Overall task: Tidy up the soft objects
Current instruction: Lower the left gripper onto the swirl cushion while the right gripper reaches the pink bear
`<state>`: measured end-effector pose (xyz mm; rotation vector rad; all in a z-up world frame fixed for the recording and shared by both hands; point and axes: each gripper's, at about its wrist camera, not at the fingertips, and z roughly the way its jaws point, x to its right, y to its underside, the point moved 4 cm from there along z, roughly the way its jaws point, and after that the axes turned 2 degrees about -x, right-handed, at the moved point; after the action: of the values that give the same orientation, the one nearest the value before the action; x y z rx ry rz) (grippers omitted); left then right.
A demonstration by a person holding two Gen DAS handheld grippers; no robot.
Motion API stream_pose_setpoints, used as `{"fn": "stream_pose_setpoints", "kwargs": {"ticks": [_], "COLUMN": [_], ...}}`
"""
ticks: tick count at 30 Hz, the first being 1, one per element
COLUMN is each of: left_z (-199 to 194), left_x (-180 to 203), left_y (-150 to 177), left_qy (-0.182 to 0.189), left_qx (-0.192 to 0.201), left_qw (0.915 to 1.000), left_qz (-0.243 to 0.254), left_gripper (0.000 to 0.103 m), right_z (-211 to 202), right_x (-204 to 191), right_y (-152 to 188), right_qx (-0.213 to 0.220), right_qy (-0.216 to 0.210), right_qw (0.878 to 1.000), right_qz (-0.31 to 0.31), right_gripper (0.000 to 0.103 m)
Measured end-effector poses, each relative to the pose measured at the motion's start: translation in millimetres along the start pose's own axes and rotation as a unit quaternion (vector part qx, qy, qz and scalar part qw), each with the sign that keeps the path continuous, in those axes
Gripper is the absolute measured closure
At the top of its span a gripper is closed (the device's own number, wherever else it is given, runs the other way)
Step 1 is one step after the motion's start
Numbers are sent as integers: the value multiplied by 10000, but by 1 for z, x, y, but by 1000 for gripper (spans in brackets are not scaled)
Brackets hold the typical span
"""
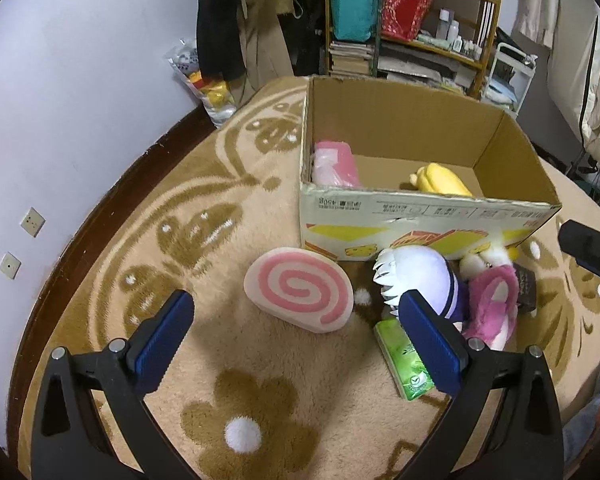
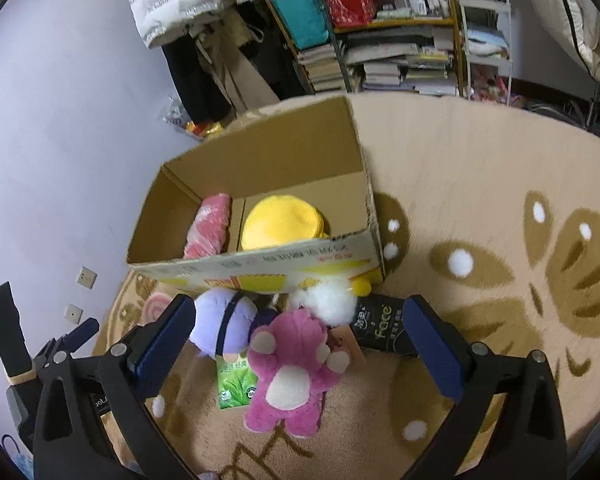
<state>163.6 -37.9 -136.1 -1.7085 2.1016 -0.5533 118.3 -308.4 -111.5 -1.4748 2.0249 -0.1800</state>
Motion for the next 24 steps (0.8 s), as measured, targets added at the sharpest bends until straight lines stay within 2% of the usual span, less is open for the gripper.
{"fn": "stream_pose_setpoints", "kwargs": {"ticks": [11,24], "left_z": [33,58], "left_x": [1,-3], "left_y": [-1,2], "left_qy": [22,-47], "left_qx": [-471,-791], "left_qw": [9989,9968], "left_qz": [10,-61], "left_gripper": [2,2], "right_z": [35,65], "right_x": [-4,-5], "right_y": [2,15], "right_qx": [-362,-818], "right_qy": [86,102], "right_qw": [9993,9966], "right_qz": [-78,-69], "right_gripper": [0,0]}}
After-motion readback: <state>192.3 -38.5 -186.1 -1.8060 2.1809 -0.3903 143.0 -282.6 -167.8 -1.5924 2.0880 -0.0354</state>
